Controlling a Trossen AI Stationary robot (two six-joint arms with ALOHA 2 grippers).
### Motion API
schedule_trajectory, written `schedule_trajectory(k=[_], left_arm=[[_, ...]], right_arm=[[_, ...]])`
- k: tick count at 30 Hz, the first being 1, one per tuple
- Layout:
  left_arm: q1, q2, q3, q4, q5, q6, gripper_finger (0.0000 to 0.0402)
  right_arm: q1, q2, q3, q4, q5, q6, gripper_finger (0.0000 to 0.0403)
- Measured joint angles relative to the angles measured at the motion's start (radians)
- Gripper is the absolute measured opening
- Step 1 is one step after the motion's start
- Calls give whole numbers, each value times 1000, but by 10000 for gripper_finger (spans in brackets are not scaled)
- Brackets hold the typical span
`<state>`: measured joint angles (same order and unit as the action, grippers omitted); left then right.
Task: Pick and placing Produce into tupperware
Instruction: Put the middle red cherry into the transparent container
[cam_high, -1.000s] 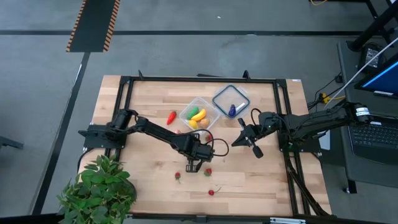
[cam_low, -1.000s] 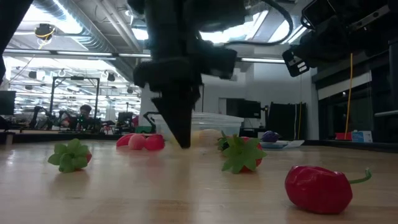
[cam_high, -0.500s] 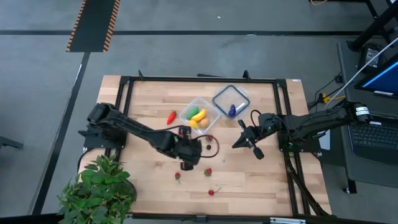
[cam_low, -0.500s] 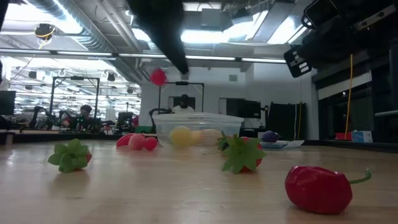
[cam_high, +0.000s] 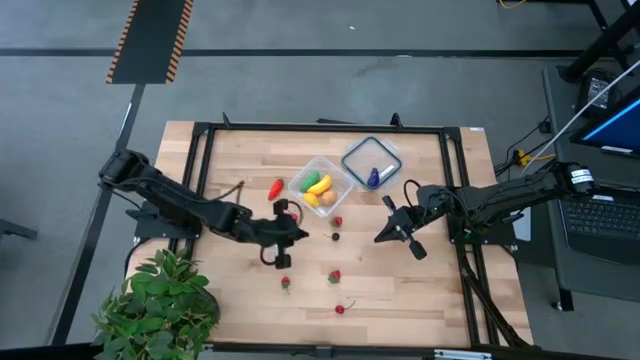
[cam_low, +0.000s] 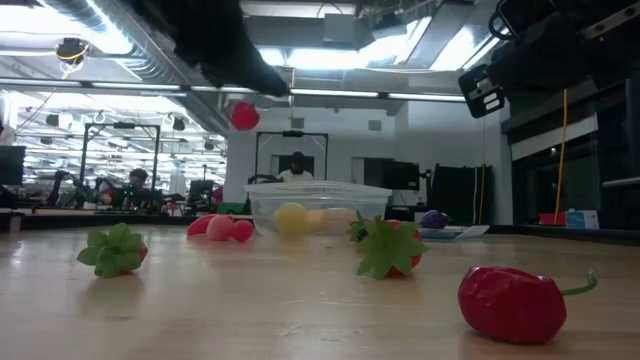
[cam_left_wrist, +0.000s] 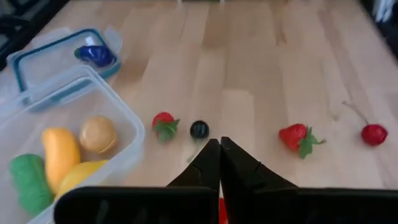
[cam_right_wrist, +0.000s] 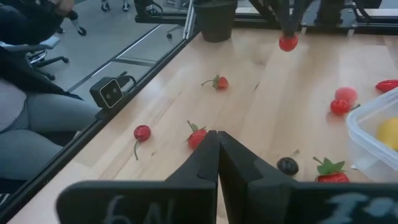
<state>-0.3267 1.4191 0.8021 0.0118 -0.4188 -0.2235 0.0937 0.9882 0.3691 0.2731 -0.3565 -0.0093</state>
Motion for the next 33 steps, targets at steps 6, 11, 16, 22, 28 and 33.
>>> schedule_trajectory(k=[6, 11, 16, 22, 28, 33], left_arm=[[65, -41, -244, 406, 107, 44, 0], [130, -41, -361, 676, 251, 110, 0], [190, -41, -424, 832, 365, 167, 0], [249, -38, -436, 910, 478, 251, 0], [294, -38, -436, 966, 516, 263, 0], [303, -38, -436, 1015, 516, 277, 0]], right_arm=[[0, 0, 0, 0, 0, -2, 7], [0, 0, 0, 0, 1, -20, 7], [0, 0, 0, 0, 23, -27, 7], [0, 0, 0, 0, 62, -45, 7], [0, 0, 0, -1, 61, -42, 7], [0, 0, 0, -1, 61, -21, 7]])
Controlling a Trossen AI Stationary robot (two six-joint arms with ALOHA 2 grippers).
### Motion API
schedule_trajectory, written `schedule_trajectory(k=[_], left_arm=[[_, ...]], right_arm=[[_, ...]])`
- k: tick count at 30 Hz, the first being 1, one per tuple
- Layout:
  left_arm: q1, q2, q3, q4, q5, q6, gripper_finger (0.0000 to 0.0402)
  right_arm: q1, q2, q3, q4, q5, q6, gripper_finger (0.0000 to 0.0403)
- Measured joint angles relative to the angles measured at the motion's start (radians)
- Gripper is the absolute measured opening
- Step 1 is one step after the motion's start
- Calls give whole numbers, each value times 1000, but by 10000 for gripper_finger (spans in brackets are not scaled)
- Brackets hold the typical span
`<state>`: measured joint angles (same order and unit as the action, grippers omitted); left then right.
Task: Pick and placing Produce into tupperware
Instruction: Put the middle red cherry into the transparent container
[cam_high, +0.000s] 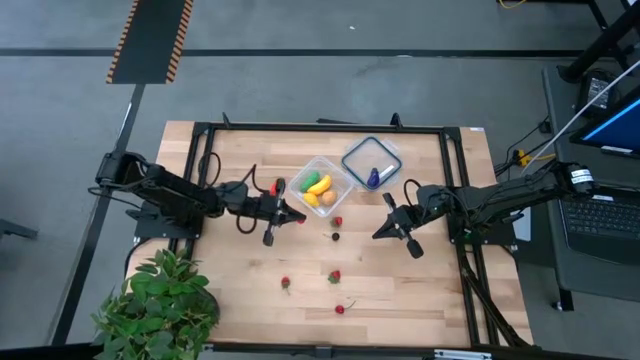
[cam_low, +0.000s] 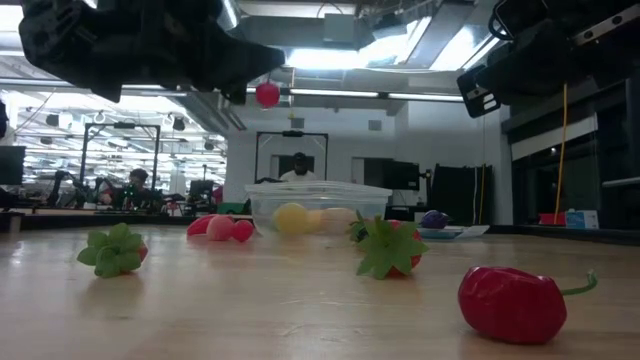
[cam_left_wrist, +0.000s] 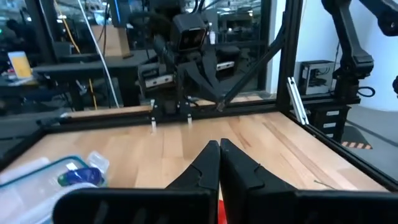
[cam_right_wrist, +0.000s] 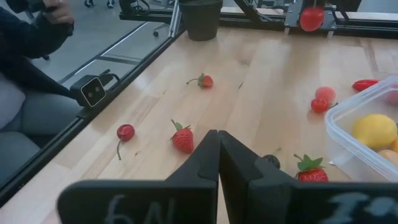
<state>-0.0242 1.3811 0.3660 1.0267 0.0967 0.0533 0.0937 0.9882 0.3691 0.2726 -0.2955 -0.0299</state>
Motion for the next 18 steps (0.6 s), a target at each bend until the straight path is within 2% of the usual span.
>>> schedule_trajectory(k=[7, 14, 18], left_arm=[[0, 0, 10, 16, -30, 12, 0], [0, 1, 50, -14, -159, 92, 0], [0, 1, 93, -111, -238, 125, 0]], right_arm=[[0, 0, 0, 2, 0, 0, 7], [0, 0, 0, 22, 0, 0, 7], [0, 0, 0, 23, 0, -4, 7]])
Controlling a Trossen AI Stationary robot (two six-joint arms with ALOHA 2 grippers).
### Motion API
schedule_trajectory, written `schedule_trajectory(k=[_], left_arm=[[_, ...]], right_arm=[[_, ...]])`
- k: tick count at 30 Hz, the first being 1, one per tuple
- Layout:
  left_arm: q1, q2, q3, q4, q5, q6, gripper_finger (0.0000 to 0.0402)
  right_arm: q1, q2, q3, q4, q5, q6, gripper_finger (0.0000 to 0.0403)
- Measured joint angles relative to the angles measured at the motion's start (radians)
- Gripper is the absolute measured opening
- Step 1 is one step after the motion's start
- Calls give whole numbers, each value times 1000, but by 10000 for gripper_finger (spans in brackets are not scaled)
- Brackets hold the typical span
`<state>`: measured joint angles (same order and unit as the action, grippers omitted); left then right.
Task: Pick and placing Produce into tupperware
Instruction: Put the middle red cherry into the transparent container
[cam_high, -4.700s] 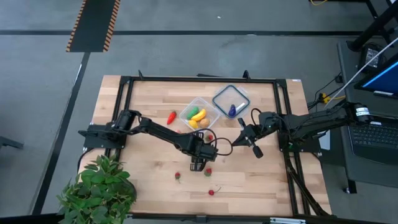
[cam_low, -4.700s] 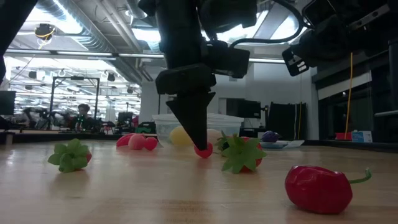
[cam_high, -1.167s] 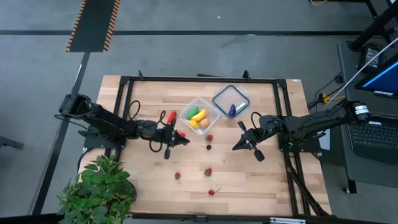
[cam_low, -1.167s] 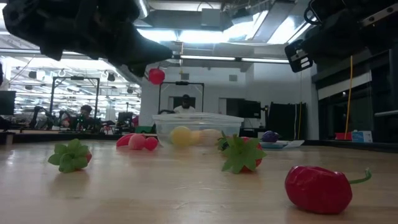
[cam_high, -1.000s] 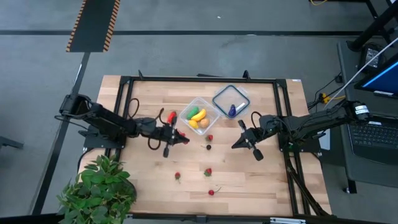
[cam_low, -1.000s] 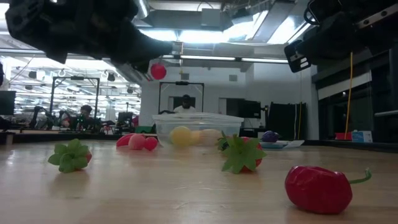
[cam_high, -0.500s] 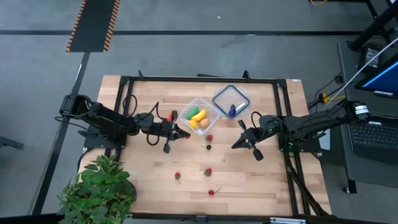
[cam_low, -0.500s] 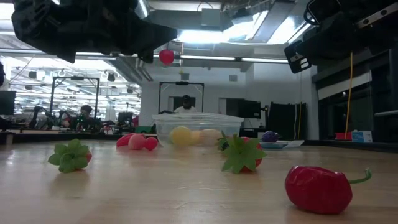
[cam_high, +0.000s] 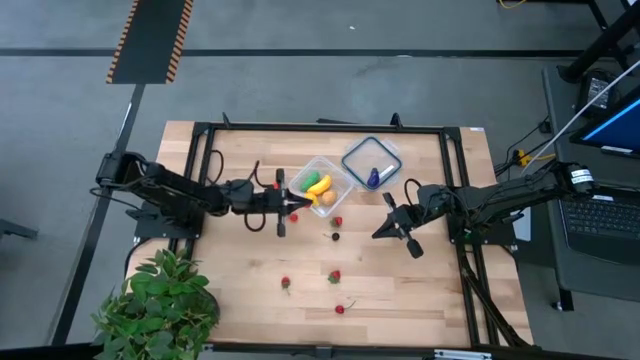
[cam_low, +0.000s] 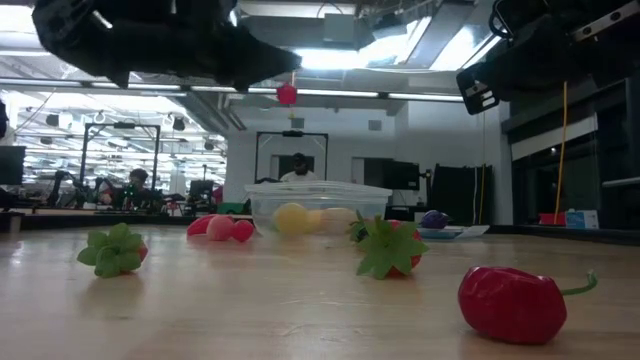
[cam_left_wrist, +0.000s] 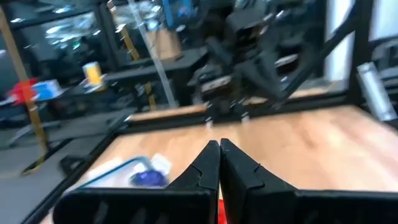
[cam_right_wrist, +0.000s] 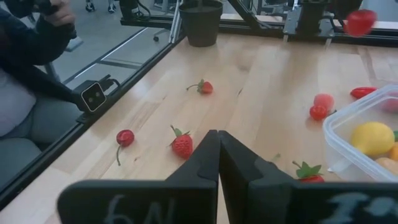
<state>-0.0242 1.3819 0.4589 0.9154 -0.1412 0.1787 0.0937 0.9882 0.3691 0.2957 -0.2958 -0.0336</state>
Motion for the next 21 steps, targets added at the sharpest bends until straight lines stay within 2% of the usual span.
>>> schedule_trajectory(k=[5, 14, 18, 21], left_arm=[[0, 8, 62, -126, -84, 16, 0], [90, 108, 109, -131, -72, 17, 0], [167, 192, 140, -132, 54, -46, 0], [209, 258, 189, -132, 107, -61, 0]], right_arm=[[0, 0, 0, 0, 54, -1, 7], [0, 0, 0, 3, 76, -23, 7], [0, 0, 0, 12, 76, -32, 7], [0, 0, 0, 27, 76, -54, 7]])
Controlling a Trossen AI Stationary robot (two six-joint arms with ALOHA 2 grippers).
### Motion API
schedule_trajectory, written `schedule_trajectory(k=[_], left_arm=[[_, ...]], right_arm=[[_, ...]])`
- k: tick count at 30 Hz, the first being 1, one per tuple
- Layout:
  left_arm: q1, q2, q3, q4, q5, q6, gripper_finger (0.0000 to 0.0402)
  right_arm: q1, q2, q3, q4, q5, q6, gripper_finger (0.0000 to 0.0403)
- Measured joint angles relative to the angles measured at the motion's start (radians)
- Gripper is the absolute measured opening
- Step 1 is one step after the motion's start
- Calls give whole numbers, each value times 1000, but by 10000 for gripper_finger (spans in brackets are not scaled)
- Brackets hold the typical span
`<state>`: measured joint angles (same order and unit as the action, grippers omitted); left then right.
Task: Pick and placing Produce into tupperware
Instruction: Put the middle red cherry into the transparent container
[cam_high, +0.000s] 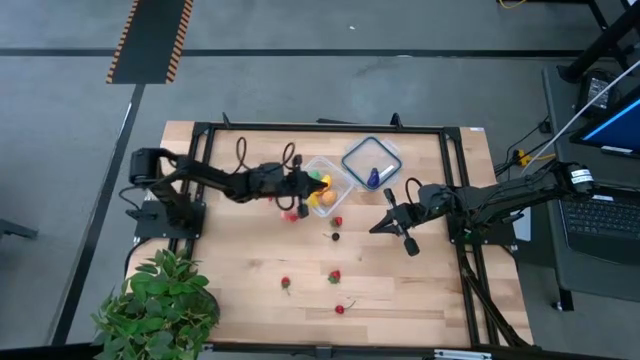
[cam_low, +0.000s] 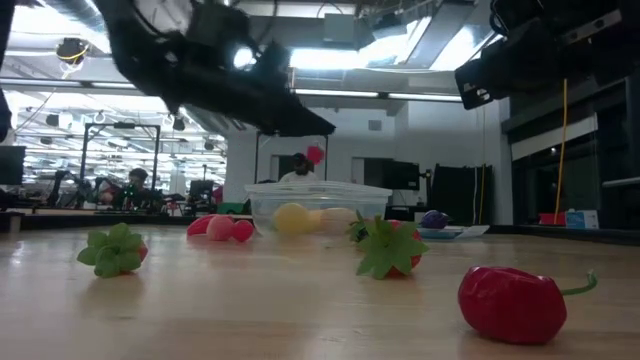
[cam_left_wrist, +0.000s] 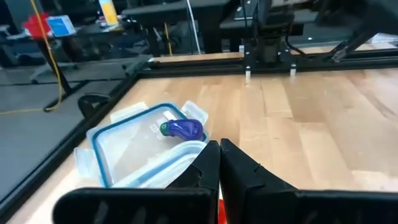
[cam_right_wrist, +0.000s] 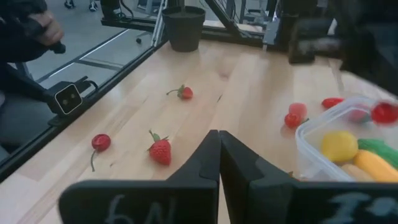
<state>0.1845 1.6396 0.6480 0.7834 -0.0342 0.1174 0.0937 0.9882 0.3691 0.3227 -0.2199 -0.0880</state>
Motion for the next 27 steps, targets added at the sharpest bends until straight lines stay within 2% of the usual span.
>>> schedule_trajectory(k=[4, 9, 12, 19, 27], left_arm=[[45, 53, 91, -74, 88, -5, 0], [83, 77, 224, -325, 124, -6, 0], [103, 98, 292, -425, 202, -3, 0], [123, 195, 404, -492, 288, 24, 0], [124, 264, 439, -510, 304, 33, 0]], right_arm=[[0, 0, 0, 7, 0, -2, 7], [0, 0, 0, 10, 0, -5, 7], [0, 0, 0, 10, 0, -20, 7], [0, 0, 0, 10, 0, -21, 7], [0, 0, 0, 9, 0, -22, 7]])
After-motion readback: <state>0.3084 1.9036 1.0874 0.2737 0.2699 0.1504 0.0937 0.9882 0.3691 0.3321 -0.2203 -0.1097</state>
